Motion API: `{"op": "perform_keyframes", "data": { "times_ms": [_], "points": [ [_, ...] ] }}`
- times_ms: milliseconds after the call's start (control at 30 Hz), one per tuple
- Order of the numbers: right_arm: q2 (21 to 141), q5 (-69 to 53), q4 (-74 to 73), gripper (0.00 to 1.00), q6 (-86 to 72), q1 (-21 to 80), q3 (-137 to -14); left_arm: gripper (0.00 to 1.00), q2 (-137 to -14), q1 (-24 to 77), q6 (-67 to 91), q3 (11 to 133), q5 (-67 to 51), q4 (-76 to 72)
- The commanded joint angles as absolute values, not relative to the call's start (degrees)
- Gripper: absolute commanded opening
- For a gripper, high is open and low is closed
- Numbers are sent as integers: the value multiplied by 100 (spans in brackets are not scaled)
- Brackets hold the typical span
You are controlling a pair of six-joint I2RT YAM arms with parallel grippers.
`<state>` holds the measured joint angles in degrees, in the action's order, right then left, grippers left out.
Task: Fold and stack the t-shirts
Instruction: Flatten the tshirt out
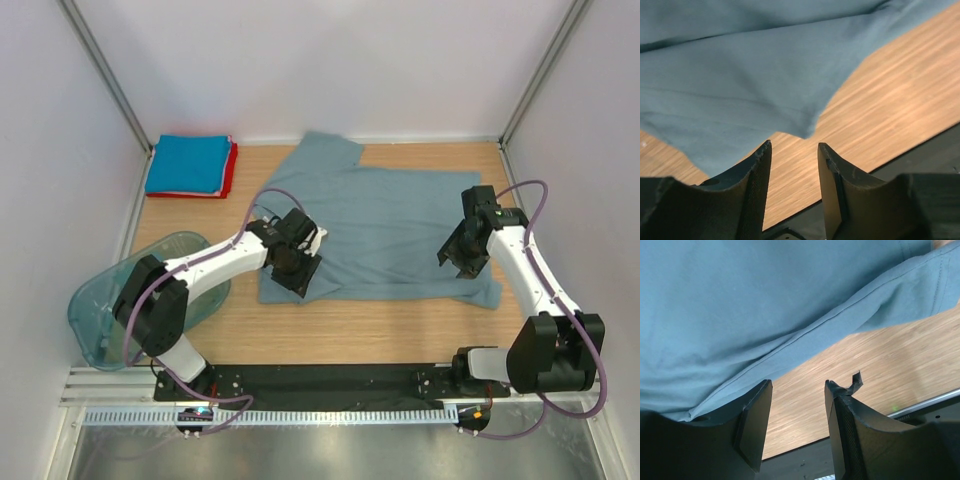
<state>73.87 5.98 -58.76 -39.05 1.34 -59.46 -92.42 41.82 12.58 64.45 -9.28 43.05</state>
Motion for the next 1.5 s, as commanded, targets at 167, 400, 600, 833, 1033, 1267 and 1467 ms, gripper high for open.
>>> {"op": "perform_keyframes", "data": {
  "times_ms": [167, 400, 600, 833, 1033, 1267, 1467],
  "points": [
    [7339, 360, -5651, 54, -3814, 281, -6222, 37, -9289, 3087, 3397, 7399, 247, 5060],
    [7172, 246, -5634, 54, -3850, 404, -6039, 40, -9229, 2479, 5140, 7797, 379, 4985],
    [6979, 255, -5704, 54, -3762, 422, -6012, 39, -9176, 2136, 6169, 7286, 219, 4509],
    [6838, 193, -5660, 54, -3779, 413, -5924, 40, -9219, 2153, 6732, 6865, 615, 4369],
    [6794, 202, -5669, 54, -3806, 413, -5898, 34, -9861, 2153, 6741, 7067, 852, 4764],
    [6759, 272, -5687, 54, -3806, 413, -5845, 35, -9879, 2162, 6811, 6812, 1204, 4413],
    [6759, 290, -5704, 54, -3850, 404, -5827, 31, -9922, 2162, 6873, 6565, 1116, 4087]
  ]
}}
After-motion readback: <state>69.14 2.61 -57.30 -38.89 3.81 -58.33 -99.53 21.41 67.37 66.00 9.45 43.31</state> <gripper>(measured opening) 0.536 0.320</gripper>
